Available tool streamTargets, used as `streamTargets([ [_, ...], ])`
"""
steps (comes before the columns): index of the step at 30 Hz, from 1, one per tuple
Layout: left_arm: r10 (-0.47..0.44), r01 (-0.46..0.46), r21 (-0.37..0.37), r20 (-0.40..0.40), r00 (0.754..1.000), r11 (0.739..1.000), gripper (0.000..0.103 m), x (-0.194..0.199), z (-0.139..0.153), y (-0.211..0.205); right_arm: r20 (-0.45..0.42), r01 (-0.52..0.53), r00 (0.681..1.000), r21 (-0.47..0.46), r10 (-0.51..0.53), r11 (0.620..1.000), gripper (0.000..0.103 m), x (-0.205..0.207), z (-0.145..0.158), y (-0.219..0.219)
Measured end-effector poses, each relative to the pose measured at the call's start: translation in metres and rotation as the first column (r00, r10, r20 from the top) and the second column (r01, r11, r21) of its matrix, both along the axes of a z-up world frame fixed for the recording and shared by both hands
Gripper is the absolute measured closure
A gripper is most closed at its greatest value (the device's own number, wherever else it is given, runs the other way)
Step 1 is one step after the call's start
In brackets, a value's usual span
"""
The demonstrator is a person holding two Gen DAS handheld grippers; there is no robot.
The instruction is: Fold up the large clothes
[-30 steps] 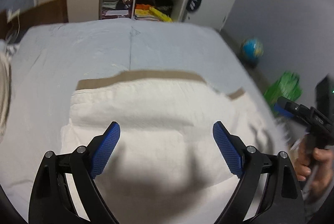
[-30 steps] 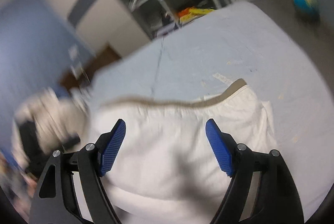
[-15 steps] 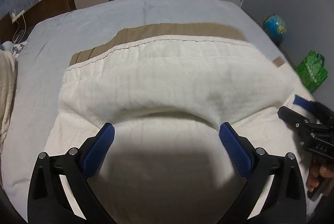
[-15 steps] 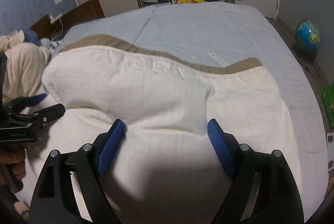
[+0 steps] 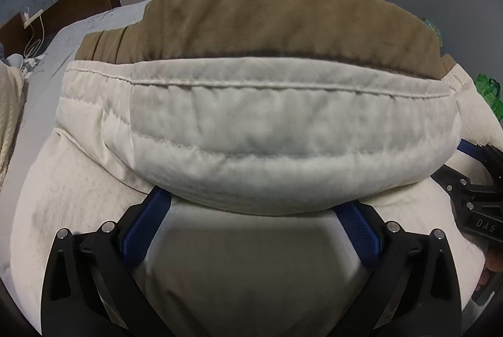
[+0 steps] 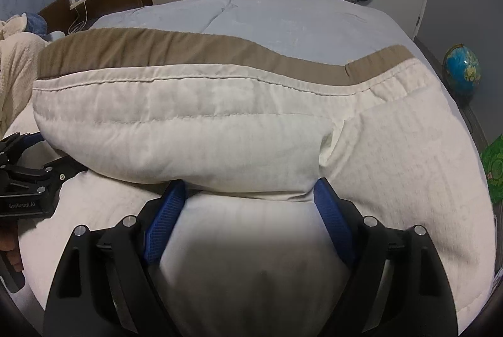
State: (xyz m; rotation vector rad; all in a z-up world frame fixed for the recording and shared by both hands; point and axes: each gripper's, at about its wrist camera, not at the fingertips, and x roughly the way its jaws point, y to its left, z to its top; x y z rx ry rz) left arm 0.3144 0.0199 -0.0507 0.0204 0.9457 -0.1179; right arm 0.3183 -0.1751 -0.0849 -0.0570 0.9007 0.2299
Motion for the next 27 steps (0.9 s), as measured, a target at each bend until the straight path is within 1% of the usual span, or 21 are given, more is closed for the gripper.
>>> streamTargets([
  [6,0.006,-0.006,0.011,0.024,1.000,1.000,0.006,0.004,-0.006,0.002,-0.007,0.000,1.000,-0.007,0.000,1.000,0.023,0.002,-0.008,0.001],
  [8,0.005,-0.006,0.015,0.019,1.000,1.000,0.006,0.001,-0.006,0.003,-0.010,0.001,1.000,-0.007,-0.001,1.000,0.023,0.003,-0.010,0.000],
  [14,0.003,-0.003,0.020,-0.006,1.000,1.000,0.006,0.015,-0.007,-0.002,-0.024,-0.001,1.000,-0.004,0.001,1.000,0.023,0.008,-0.011,0.000],
  [18,0.004,-0.004,0.020,-0.040,0.999,1.000,0.006,0.019,0.002,-0.005,-0.041,-0.006,0.999,-0.002,0.006,1.000,0.023,0.007,-0.008,-0.001],
  [21,0.006,-0.007,-0.016,-0.069,0.998,1.000,0.006,0.029,0.022,-0.002,-0.038,-0.018,0.999,0.007,0.019,1.000,0.023,0.011,0.003,-0.004],
  [23,-0.005,0.003,-0.039,-0.056,0.998,0.999,0.010,0.029,0.034,0.000,-0.015,-0.030,0.999,0.025,0.031,0.999,0.023,0.008,0.012,-0.008],
  [24,-0.018,0.016,-0.049,-0.034,0.999,0.999,0.011,0.027,0.043,0.002,-0.001,-0.032,0.999,0.032,0.032,0.999,0.023,0.006,0.017,-0.010],
  [25,-0.031,0.031,-0.056,-0.002,1.000,0.998,0.011,0.025,0.052,0.002,0.021,-0.030,0.999,0.041,0.029,0.999,0.023,0.005,0.023,-0.013],
  [26,-0.048,0.052,-0.069,0.056,0.997,0.996,0.011,0.022,0.066,0.003,0.040,-0.029,0.999,0.051,0.027,0.998,0.023,0.004,0.028,-0.015],
  [27,-0.062,0.070,-0.082,0.094,0.994,0.994,0.011,0.020,0.076,0.004,0.076,-0.028,0.997,0.073,0.022,0.997,0.023,0.003,0.039,-0.019],
])
